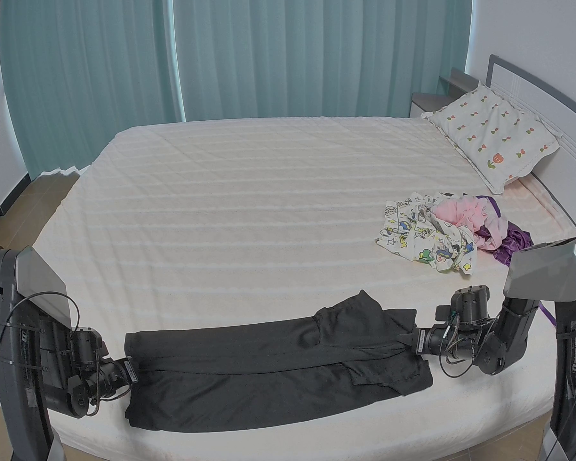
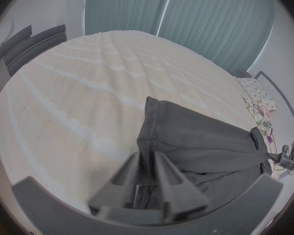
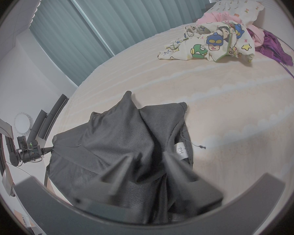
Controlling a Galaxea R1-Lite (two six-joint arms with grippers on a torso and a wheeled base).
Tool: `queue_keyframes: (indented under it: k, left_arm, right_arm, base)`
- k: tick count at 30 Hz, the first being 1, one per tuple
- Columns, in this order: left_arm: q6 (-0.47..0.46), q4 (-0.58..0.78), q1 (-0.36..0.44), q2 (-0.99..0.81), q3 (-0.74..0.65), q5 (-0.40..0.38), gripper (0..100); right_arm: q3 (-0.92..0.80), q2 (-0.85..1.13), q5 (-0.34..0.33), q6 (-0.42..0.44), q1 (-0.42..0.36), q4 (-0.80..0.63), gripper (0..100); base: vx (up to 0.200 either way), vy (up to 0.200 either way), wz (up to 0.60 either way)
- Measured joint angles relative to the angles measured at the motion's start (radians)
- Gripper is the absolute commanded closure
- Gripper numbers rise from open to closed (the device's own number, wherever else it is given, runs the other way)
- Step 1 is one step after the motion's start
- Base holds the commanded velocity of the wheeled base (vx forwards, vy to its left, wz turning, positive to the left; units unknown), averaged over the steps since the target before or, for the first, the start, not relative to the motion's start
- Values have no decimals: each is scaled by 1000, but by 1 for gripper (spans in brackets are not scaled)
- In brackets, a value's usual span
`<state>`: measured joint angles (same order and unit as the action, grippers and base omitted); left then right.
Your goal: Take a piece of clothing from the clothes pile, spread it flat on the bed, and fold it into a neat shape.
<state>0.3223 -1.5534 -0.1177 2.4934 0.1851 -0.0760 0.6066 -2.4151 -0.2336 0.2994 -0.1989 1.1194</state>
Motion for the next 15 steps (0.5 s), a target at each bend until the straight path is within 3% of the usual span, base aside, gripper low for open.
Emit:
queue_keyframes:
  k: [10,15]
  left_arm:
    - [14,-1,-17,2,-29,0,0]
    - [119,1,-47,-43,-49,-17,0]
  right_arm:
    - [-4,44,-5,38,16,9,0]
    - [0,101,-6,96,22,7,0]
  base:
    - [0,0,0]
    - [0,0,0]
